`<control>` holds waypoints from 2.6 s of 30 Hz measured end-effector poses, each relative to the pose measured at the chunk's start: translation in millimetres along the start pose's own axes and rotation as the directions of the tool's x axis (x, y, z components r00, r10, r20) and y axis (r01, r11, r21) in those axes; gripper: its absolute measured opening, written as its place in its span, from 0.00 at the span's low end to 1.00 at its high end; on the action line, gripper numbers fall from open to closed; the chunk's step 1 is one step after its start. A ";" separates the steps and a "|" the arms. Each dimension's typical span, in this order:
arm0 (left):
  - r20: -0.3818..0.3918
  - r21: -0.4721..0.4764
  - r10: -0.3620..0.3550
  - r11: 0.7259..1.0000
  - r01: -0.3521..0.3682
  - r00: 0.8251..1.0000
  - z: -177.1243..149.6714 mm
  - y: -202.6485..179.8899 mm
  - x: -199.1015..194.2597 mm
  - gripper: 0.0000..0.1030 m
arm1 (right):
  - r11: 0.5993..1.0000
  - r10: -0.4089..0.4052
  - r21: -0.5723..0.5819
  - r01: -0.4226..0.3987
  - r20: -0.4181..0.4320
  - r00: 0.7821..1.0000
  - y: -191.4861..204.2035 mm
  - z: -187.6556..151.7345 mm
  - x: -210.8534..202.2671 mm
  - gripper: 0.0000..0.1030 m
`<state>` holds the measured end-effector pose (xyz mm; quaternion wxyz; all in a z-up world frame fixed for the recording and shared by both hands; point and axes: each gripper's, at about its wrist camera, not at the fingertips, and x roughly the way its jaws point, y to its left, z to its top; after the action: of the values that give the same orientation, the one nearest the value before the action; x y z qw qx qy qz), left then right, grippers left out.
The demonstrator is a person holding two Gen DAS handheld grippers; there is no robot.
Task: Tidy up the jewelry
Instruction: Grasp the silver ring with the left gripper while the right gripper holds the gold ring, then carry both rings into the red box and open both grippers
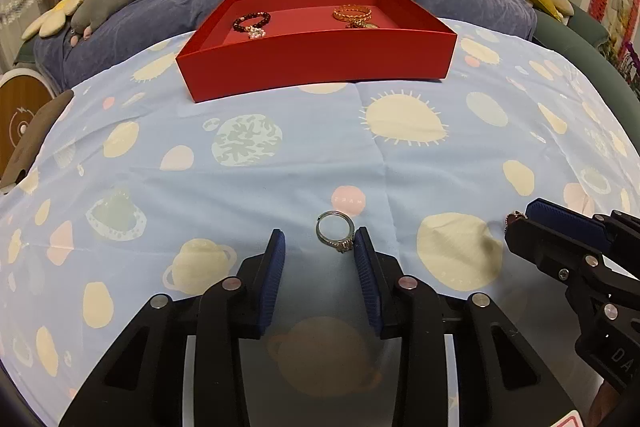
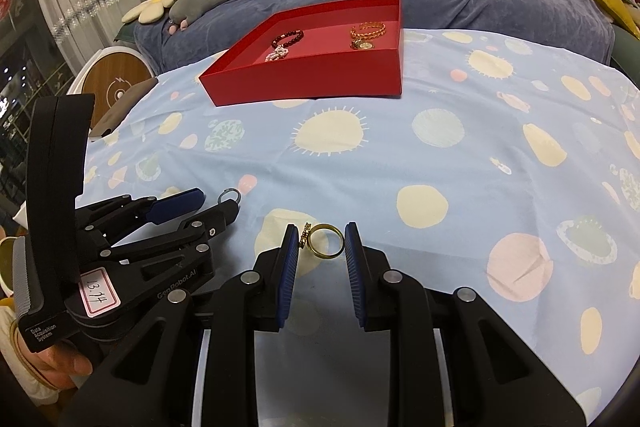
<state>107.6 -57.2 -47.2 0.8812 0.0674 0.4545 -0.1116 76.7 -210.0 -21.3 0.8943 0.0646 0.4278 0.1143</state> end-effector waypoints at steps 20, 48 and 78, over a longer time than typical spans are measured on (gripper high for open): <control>-0.020 -0.036 -0.076 0.997 0.075 0.997 -5.8 19.8 -6.5 0.01 | 1.000 0.005 -0.002 -0.005 -0.004 1.000 4.1 0.9 2.2 0.22; 0.033 0.020 -0.045 0.999 0.044 0.998 7.5 1.2 4.7 0.17 | 0.999 0.006 0.040 -0.006 0.001 1.000 -8.0 4.4 -2.4 0.22; 0.240 -0.091 -0.106 0.987 0.131 0.965 130.2 57.1 -67.5 0.16 | 0.999 0.031 0.017 -0.035 0.183 0.983 14.9 145.2 -13.1 0.22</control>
<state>186.7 -21.6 84.1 0.9226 -0.0206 0.3559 -0.1470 179.8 -201.6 82.5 0.9270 0.0910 0.3442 0.1184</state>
